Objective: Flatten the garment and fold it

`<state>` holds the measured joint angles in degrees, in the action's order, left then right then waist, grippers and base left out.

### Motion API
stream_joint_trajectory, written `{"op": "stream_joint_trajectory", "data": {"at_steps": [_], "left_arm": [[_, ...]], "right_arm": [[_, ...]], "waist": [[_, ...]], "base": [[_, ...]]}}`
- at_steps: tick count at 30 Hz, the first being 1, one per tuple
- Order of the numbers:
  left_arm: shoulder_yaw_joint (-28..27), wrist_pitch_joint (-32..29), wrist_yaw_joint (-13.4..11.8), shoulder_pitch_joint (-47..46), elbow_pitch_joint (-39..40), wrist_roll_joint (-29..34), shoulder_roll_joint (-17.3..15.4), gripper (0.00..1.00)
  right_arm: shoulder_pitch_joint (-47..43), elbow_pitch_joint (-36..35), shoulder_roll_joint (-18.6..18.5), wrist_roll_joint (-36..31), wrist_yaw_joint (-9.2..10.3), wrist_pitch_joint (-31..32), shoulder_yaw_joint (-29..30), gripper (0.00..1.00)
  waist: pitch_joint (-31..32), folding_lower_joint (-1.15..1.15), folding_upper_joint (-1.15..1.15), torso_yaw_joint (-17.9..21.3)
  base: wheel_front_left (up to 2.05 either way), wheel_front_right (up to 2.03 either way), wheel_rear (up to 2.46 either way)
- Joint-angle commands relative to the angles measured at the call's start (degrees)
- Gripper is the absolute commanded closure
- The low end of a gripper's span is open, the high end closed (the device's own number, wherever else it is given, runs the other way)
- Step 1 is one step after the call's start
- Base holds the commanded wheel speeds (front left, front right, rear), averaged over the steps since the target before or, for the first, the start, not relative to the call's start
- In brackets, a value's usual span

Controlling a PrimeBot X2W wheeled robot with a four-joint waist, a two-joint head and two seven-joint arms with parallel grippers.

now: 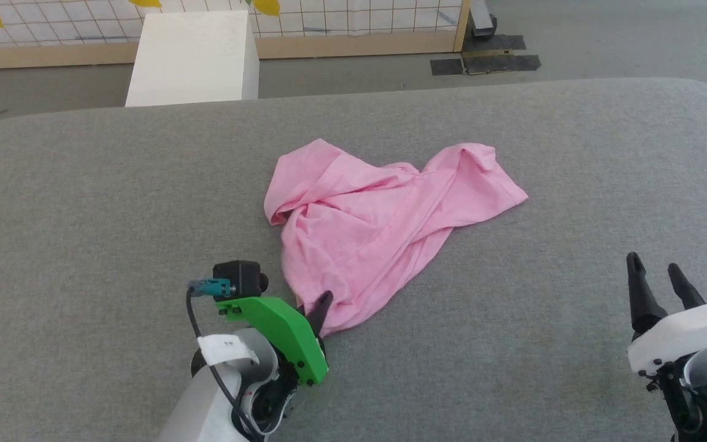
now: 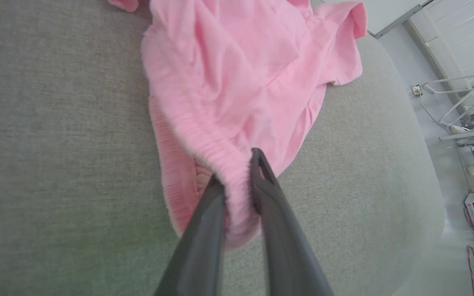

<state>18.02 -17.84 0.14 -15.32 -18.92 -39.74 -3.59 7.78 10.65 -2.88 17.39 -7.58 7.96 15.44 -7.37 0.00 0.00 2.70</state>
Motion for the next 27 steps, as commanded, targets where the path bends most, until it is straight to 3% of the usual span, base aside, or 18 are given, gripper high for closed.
{"op": "stream_joint_trajectory", "data": {"at_steps": [1, 8, 12, 15, 19, 24, 25, 26, 27], "left_arm": [[-0.1, 0.7, 0.7, -0.7, 0.5, -1.1, 0.1, 1.00], [-3.3, 9.4, 3.4, -3.7, 8.5, -1.4, -0.6, 1.00], [-3.5, 8.6, 3.3, -1.7, 16.0, -0.1, -4.0, 1.00], [-3.2, 3.6, 1.0, 3.7, 19.8, 0.7, -7.5, 1.00], [-3.7, -3.9, -4.3, 12.6, 21.2, 1.7, -12.4, 1.00], [-7.4, -5.6, -9.1, 18.0, 20.1, -0.8, -12.5, 1.00], [-7.9, -5.2, -9.4, 18.2, 19.9, -1.1, -12.3, 0.58], [-8.5, -4.5, -9.5, 18.0, 20.0, -1.6, -11.8, 0.00], [-9.2, -3.7, -9.3, 17.7, 20.4, -2.9, -10.8, 0.00]], "right_arm": [[-0.7, -0.3, 0.0, 0.1, 0.09, -0.5, 0.1, 0.00], [0.2, 0.0, 0.0, 0.7, 0.09, -1.0, -1.1, 0.00], [0.3, 0.3, 0.0, 0.6, 0.09, -1.0, -1.3, 0.00], [0.1, 0.5, 0.0, 0.6, 0.09, -1.0, -1.1, 0.00], [-0.5, 0.5, 0.0, 0.5, 0.09, -0.8, -0.3, 0.00], [-1.0, 0.0, 0.0, -0.1, 0.09, -0.3, 0.9, 0.00], [-1.0, 0.0, 0.0, -0.2, 0.09, -0.2, 1.0, 0.00], [-1.0, -0.1, 0.0, -0.3, 0.09, 0.0, 1.0, 0.00], [-0.9, -0.2, 0.0, -0.3, 0.09, 0.2, 0.9, 0.00]], "waist": [[0.0, 0.00, 0.00, -0.6], [0.4, 0.00, 0.00, -2.7], [1.0, 0.00, 0.00, -3.7], [1.1, 0.00, 0.00, -4.4], [0.8, 0.00, 0.00, -5.4], [0.3, 0.00, 0.00, -6.7], [0.3, 0.00, 0.00, -6.9], [0.3, 0.00, 0.00, -7.2], [0.3, 0.00, 0.00, -7.5]], "base": [[0.00, 0.00, 0.00], [0.00, 0.00, 0.00], [0.00, 0.00, 0.00], [0.00, 0.00, 0.00], [0.00, 0.00, 0.00], [0.00, 0.00, 0.00], [0.00, 0.00, 0.00], [0.00, 0.00, 0.00], [0.00, 0.00, 0.00]]}}
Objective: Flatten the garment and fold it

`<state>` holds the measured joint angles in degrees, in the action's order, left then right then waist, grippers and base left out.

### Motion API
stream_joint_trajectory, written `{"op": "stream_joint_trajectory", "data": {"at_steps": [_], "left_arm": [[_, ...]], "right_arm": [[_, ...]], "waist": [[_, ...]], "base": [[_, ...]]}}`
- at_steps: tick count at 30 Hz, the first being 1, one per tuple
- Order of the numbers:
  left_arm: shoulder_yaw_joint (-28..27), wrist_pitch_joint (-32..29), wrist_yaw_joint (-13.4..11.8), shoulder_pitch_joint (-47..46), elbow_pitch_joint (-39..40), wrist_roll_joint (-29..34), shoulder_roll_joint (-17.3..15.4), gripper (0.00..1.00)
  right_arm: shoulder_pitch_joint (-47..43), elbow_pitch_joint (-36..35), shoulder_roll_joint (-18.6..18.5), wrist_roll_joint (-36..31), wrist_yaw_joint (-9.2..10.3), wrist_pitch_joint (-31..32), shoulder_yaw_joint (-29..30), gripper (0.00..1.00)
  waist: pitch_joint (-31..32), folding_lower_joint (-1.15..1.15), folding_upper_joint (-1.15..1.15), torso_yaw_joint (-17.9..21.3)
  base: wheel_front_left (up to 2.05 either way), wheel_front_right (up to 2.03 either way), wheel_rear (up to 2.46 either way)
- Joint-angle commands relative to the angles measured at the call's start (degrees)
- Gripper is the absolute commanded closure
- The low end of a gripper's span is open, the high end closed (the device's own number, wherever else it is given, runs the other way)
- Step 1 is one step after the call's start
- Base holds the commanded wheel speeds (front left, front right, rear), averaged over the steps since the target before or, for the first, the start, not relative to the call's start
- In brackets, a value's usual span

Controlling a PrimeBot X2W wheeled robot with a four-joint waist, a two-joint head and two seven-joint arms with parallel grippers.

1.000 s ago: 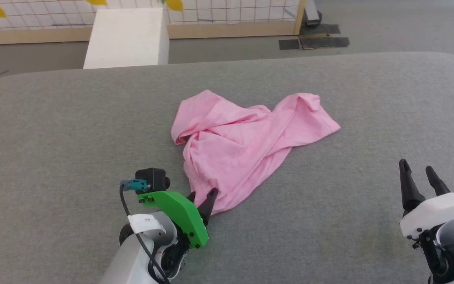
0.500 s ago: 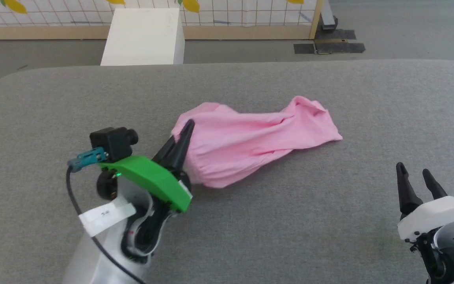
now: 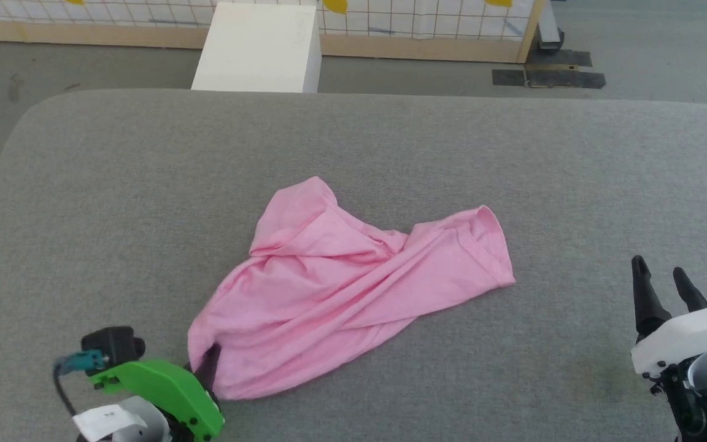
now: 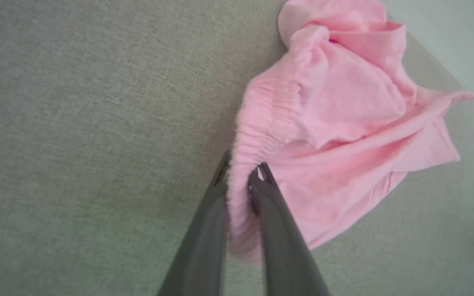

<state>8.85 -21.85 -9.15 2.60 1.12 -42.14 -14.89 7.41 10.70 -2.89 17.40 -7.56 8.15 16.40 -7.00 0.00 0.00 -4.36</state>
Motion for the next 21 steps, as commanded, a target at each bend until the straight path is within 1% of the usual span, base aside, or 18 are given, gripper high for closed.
{"op": "stream_joint_trajectory", "data": {"at_steps": [1, 4, 5, 7, 10, 12, 14, 16, 21], "left_arm": [[-1.2, 1.7, 0.3, -0.7, 1.1, -1.9, 1.5, 0.00], [-4.4, 7.7, 0.5, -2.4, 3.9, -2.2, 3.0, 0.00], [-5.9, 10.7, 0.5, -3.1, 4.8, -2.0, 3.6, 0.00], [-7.5, 16.6, 1.2, -4.3, 5.6, 0.7, 3.2, 0.00], [-7.5, 24.3, 2.8, -4.5, 4.9, 4.8, 2.8, 0.00], [-6.4, 27.6, 3.3, -4.3, 3.7, 7.5, 2.9, 0.00], [-4.8, 29.4, 3.7, -4.2, 2.1, 9.5, 3.1, 0.00], [-3.5, 30.5, 3.9, -4.2, 0.8, 10.5, 3.8, 0.00], [-1.8, 31.6, 4.4, -4.9, -2.0, 11.0, 4.8, 0.00]], "right_arm": [[-0.5, -0.4, 0.0, -0.6, 0.08, 0.3, -0.5, 0.00], [-0.1, -0.8, 0.0, -1.7, 0.08, 2.0, -2.4, 0.00], [0.3, -1.0, 0.0, -2.6, 0.08, 3.2, -3.5, 0.00], [1.5, -0.9, 0.0, -4.5, 0.08, 6.6, -6.7, 0.00], [4.2, 1.1, 0.0, -8.5, 0.08, 14.1, -11.2, 0.00], [6.3, 2.9, 0.0, -10.9, 0.08, 18.5, -13.3, 0.00], [8.6, 4.6, 0.0, -14.1, 0.08, 21.5, -15.3, 0.00], [10.7, 6.6, 0.0, -15.8, 0.08, 22.8, -16.7, 0.00], [14.1, 12.6, 0.0, -17.0, 0.08, 23.4, -19.6, 0.00]], "waist": [[0.0, 0.00, 0.00, -0.7], [0.0, 0.00, 0.00, -1.4], [-0.1, 0.00, 0.00, -1.5], [-0.5, 0.00, 0.00, -1.8], [-1.2, 0.00, 0.00, -2.1], [-1.6, 0.00, 0.00, -2.5], [-2.2, 0.00, 0.00, -3.0], [-2.7, 0.00, 0.00, -3.7], [-3.8, 0.00, 0.00, -5.2]], "base": [[0.00, 0.00, 0.00], [0.00, 0.00, 0.00], [0.00, 0.00, 0.00], [0.00, 0.00, 0.00], [0.00, 0.00, 0.00], [0.00, 0.00, 0.00], [0.00, 0.00, 0.00], [0.00, 0.00, 0.00], [0.00, 0.00, 0.00]]}}
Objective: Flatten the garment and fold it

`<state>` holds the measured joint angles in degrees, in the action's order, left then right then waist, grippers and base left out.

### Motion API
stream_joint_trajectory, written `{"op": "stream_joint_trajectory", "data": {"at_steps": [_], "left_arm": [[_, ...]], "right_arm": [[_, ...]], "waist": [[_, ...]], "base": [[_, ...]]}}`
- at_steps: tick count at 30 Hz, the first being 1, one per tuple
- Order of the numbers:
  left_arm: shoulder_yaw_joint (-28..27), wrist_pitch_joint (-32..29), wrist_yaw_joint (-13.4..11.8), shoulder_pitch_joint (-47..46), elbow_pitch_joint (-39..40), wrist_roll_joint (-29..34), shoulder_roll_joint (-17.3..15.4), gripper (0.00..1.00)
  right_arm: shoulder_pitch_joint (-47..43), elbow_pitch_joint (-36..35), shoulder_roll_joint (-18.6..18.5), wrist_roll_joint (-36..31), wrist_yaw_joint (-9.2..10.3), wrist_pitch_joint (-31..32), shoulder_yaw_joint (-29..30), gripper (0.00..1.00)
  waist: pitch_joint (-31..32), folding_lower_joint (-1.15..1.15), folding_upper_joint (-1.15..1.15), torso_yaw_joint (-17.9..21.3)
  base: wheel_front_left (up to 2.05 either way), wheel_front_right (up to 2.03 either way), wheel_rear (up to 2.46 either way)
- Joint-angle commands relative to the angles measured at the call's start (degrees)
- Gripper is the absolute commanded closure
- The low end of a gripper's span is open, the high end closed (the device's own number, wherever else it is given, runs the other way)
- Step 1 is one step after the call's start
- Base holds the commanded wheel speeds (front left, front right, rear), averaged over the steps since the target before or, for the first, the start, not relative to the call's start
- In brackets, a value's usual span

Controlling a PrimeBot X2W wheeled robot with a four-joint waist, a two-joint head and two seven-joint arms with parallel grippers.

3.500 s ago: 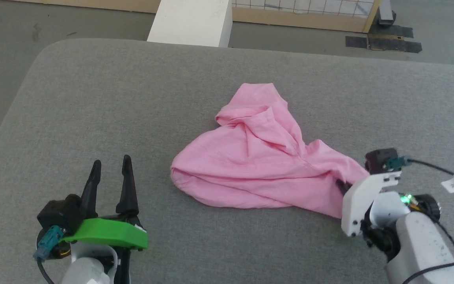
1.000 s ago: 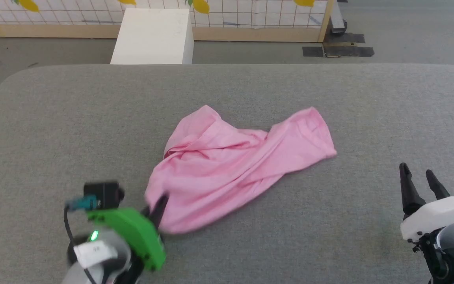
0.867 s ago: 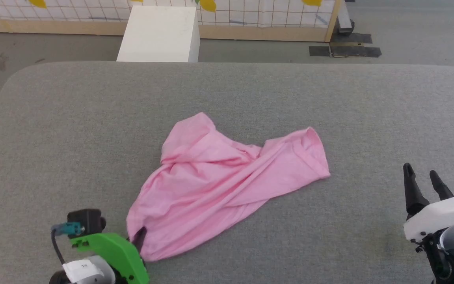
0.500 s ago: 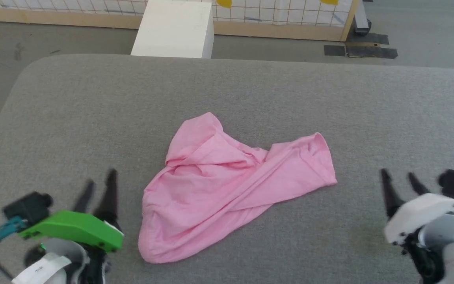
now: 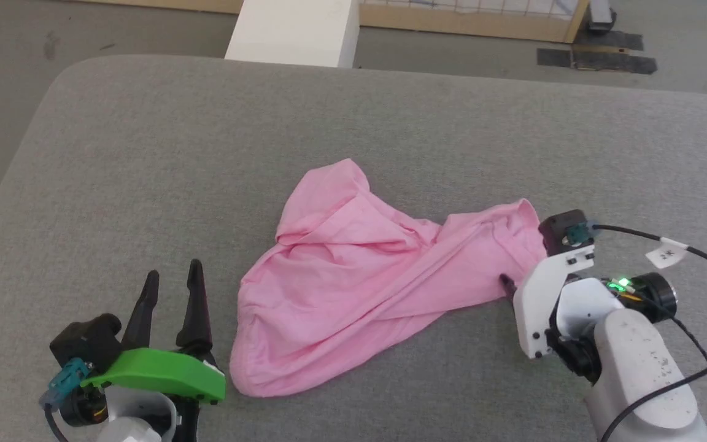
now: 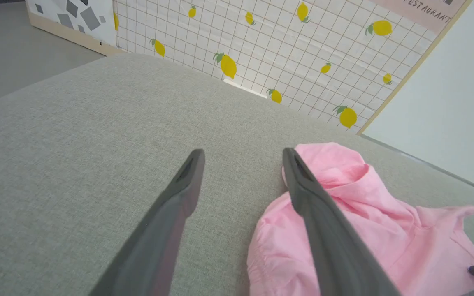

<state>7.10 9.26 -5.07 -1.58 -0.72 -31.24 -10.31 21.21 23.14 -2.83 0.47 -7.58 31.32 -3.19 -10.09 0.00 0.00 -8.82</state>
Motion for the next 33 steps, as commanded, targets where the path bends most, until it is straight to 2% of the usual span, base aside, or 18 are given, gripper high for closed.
{"op": "stream_joint_trajectory", "data": {"at_steps": [1, 4, 5, 6, 7, 10, 15, 22, 25, 26, 27, 28, 33], "left_arm": [[0.0, 0.7, 0.4, -0.9, -0.7, 0.1, 0.2, 0.00], [-0.1, 0.8, 0.4, -1.3, -1.8, -0.1, 0.2, 0.00], [-0.2, 0.9, 0.5, -1.4, -2.1, -0.2, 0.1, 0.00], [-0.3, 0.9, 0.5, -1.5, -2.3, -0.3, 0.1, 0.00], [-0.5, 0.9, 0.4, -1.5, -2.6, -0.5, 0.0, 0.00], [-0.7, 0.7, 0.4, -1.6, -3.2, -1.0, 0.0, 0.00], [-0.7, 0.4, 0.5, -1.4, -3.7, -1.5, -0.3, 0.00], [-0.4, -0.9, 0.9, -1.0, -3.9, -2.2, -0.8, 0.00], [-0.2, -1.4, 0.9, -1.0, -3.9, -2.5, -0.9, 0.00], [-0.1, -1.6, 0.9, -1.1, -4.0, -2.5, -1.0, 0.00], [-0.1, -1.7, 0.8, -1.2, -4.0, -2.6, -1.0, 0.00], [-0.1, -1.8, 0.8, -1.2, -4.1, -2.6, -1.0, 0.00], [0.3, -2.0, 0.7, -1.7, -4.1, -2.6, -1.0, 0.00]], "right_arm": [[0.7, 1.7, 0.0, 0.0, 0.09, 0.6, -0.3, 0.00], [1.3, 4.9, 0.0, 0.8, 0.09, 1.5, -1.4, 0.00], [1.4, 5.7, 0.0, 1.2, 0.09, 1.8, -1.6, 0.34], [1.6, 6.0, 0.0, 1.8, 0.09, 1.5, -1.7, 0.74], [1.9, 6.0, 0.0, 2.6, 0.09, 0.7, -1.4, 1.00], [1.8, 4.7, -0.1, 5.2, 0.09, -1.5, 1.4, 1.00], [-3.0, -3.5, -0.5, 8.1, 0.09, -3.5, 11.0, 1.00], [-22.1, -21.3, -0.1, 10.0, 0.09, 7.2, 20.9, 1.00], [-28.6, -23.4, -0.1, 13.9, 0.09, 12.9, 21.3, 1.00], [-29.7, -24.2, -0.1, 15.3, 0.09, 13.5, 21.5, 0.97], [-29.9, -24.9, -0.1, 16.6, 0.09, 13.0, 21.8, 0.52], [-29.7, -25.7, -0.1, 17.5, 0.09, 11.9, 22.0, 0.00], [-23.7, -31.1, -0.1, 16.6, 0.09, 2.1, 23.2, 0.00]], "waist": [[-0.8, 0.00, 0.00, -1.0], [-1.0, 0.00, 0.00, -1.3], [-1.0, 0.00, 0.00, -1.3], [-1.0, 0.00, 0.00, -1.3], [-0.8, 0.00, 0.00, -1.1], [-0.1, 0.00, 0.00, -0.5], [1.7, 0.00, 0.00, 1.2], [2.6, 0.00, 0.00, 4.0], [2.4, 0.00, 0.00, 5.3], [2.4, 0.00, 0.00, 5.7], [2.4, 0.00, 0.00, 6.1], [2.4, 0.00, 0.00, 6.5], [2.7, 0.00, 0.00, 6.8]], "base": [[0.00, 0.00, 0.00], [0.00, 0.00, 0.00], [0.00, 0.00, 0.00], [0.00, 0.00, 0.00], [0.00, 0.00, 0.00], [0.00, 0.00, 0.00], [0.00, 0.00, 0.00], [0.00, 0.00, 0.00], [0.00, 0.00, 0.00], [0.00, 0.00, 0.00], [0.00, 0.00, 0.00], [0.00, 0.00, 0.00], [0.00, 0.00, 0.00]]}}
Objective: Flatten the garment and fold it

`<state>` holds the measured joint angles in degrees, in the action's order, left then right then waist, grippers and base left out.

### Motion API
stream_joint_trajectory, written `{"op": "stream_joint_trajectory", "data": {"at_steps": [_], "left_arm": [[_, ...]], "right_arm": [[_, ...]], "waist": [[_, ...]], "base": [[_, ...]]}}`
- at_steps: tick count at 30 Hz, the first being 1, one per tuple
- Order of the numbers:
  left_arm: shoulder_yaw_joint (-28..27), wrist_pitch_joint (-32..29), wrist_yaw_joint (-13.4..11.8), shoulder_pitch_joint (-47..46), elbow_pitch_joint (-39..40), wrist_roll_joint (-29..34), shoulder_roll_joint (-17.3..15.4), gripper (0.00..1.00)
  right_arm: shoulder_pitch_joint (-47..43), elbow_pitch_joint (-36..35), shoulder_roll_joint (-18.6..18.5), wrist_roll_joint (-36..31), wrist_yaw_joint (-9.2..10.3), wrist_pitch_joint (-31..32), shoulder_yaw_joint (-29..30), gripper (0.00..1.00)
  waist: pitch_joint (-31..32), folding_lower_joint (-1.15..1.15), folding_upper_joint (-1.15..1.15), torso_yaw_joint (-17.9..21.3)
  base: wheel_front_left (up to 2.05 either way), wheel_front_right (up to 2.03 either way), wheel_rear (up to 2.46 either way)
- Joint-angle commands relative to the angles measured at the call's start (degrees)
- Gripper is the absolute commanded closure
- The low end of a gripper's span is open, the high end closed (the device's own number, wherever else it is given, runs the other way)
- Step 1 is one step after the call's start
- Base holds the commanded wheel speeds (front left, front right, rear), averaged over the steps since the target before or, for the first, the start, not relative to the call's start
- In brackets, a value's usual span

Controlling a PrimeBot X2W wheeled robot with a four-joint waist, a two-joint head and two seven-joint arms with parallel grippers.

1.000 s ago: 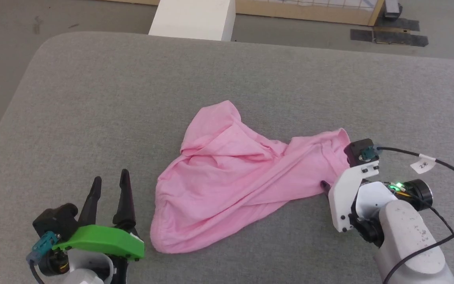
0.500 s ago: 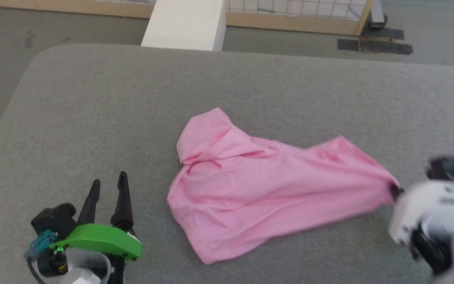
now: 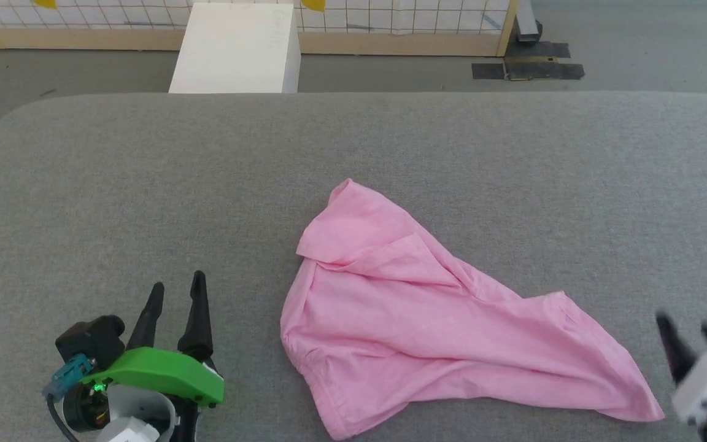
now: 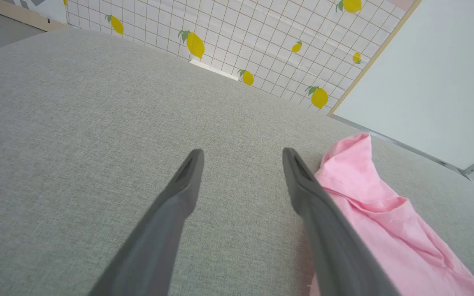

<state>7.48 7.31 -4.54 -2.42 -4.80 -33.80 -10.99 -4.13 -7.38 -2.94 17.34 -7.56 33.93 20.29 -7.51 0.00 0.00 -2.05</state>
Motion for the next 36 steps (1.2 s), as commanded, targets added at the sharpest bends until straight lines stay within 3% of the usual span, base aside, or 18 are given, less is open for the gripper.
{"op": "stream_joint_trajectory", "data": {"at_steps": [1, 6, 13, 19, 25, 26, 27, 28, 29, 36], "left_arm": [[0.0, 0.0, 0.2, -0.9, 0.0, 0.0, -0.3, 0.00], [0.5, -0.1, 0.4, -1.6, 0.2, 0.1, -0.5, 0.00], [1.4, 0.2, 0.8, -3.1, 0.3, 0.1, 0.0, 0.00], [1.8, 0.8, 1.1, -3.8, -0.3, -0.2, 0.4, 0.00], [1.9, 1.2, 1.3, -4.1, -1.3, -0.8, 0.8, 0.00], [1.9, 1.3, 1.3, -4.2, -1.4, -0.8, 0.8, 0.00], [1.8, 1.3, 1.3, -4.2, -1.5, -0.9, 0.8, 0.00], [1.9, 1.3, 1.3, -4.2, -1.6, -1.0, 0.7, 0.00], [1.9, 1.3, 1.3, -4.2, -1.7, -1.0, 0.7, 0.00], [2.2, 1.2, 1.2, -4.0, -1.6, -1.0, 0.3, 0.00]], "right_arm": [[3.5, -1.3, 0.0, -1.2, 0.08, -1.8, -1.6, 0.00], [11.9, -0.1, 0.1, -4.7, 0.08, -1.4, -14.2, 0.00], [24.9, 15.3, -0.7, -10.5, 0.08, 2.0, -30.4, 0.00], [32.8, 29.2, -0.5, -12.7, 0.08, 1.0, -33.9, 0.00], [36.6, 37.7, -0.2, -12.9, 0.08, -1.9, -35.6, 0.00], [36.9, 38.7, -0.1, -12.7, 0.08, -2.2, -35.7, 0.03], [37.4, 39.7, -0.1, -12.5, 0.08, -2.6, -35.9, 0.58], [37.7, 40.3, -0.1, -12.3, 0.08, -3.0, -36.1, 0.89], [38.1, 40.9, -0.1, -11.7, 0.08, -3.7, -36.2, 1.00], [38.5, 38.3, 0.0, -5.7, 0.08, -10.7, -29.6, 1.00]], "waist": [[0.1, 0.00, 0.00, -0.2], [-0.7, 0.00, 0.00, -1.9], [-3.6, 0.00, 0.00, -6.3], [-5.4, 0.00, 0.00, -9.2], [-6.0, 0.00, 0.00, -10.2], [-6.0, 0.00, 0.00, -10.2], [-6.0, 0.00, 0.00, -10.1], [-5.9, 0.00, 0.00, -10.0], [-5.8, 0.00, 0.00, -9.8], [-4.2, 0.00, 0.00, -7.4]], "base": [[0.00, 0.00, 0.00], [0.00, 0.00, 0.00], [0.00, 0.00, 0.00], [0.00, 0.00, 0.00], [0.00, 0.00, 0.00], [0.00, 0.00, 0.00], [0.00, 0.00, 0.00], [0.00, 0.00, 0.00], [0.00, 0.00, 0.00], [0.00, 0.00, 0.00]]}}
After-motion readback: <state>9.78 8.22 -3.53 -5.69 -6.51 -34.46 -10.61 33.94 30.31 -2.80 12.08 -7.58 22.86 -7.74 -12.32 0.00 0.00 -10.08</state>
